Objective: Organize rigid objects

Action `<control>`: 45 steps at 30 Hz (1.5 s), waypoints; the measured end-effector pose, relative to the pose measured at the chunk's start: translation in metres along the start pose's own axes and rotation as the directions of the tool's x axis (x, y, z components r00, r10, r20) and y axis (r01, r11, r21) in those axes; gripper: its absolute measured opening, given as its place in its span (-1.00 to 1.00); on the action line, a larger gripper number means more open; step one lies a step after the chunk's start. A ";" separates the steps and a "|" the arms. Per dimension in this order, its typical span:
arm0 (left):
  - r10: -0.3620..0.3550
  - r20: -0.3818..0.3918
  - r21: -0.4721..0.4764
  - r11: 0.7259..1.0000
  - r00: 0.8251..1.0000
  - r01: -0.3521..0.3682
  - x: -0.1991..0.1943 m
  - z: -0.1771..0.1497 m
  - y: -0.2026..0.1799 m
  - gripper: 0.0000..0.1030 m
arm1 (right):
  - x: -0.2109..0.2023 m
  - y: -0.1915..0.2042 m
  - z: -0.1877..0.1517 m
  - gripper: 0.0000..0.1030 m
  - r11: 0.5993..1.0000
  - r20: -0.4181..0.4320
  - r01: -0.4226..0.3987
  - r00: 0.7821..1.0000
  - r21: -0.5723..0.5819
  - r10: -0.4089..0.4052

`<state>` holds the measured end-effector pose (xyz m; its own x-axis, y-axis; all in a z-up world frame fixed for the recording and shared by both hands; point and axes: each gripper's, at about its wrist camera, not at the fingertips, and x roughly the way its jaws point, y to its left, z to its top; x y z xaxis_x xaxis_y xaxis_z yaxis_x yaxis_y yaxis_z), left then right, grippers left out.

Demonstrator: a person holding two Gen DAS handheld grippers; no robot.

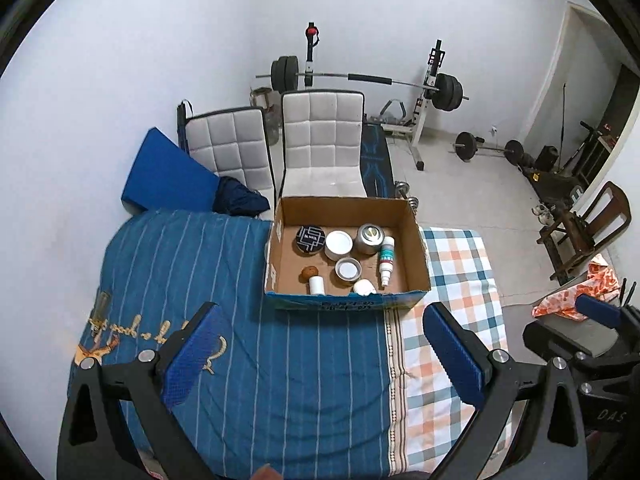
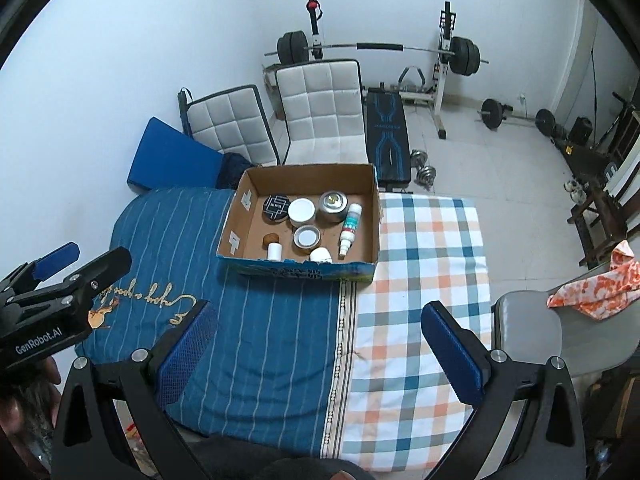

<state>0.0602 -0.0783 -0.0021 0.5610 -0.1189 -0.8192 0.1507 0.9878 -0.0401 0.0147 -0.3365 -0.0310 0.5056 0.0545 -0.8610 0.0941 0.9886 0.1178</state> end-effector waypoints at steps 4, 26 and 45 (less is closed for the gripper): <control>0.015 0.018 -0.001 1.000 1.000 -0.015 -0.001 0.002 -0.002 0.99 | -0.006 -0.001 0.005 1.00 1.000 0.029 0.032 0.999 0.001 -0.032; 0.059 0.016 -0.015 0.998 0.998 -0.058 0.035 0.018 0.005 0.99 | 0.039 -0.017 0.028 1.00 0.993 0.013 0.109 0.994 0.053 -0.110; 0.051 0.015 -0.004 0.999 0.999 -0.051 0.040 0.016 0.009 0.99 | 0.040 -0.016 0.033 1.00 0.990 0.026 0.130 0.991 0.058 -0.132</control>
<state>0.0969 -0.0761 -0.0259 0.5799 -0.0699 -0.8117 0.1184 0.9930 -0.0009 0.0619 -0.3551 -0.0508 0.5108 -0.0798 -0.8560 0.2089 0.9774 0.0336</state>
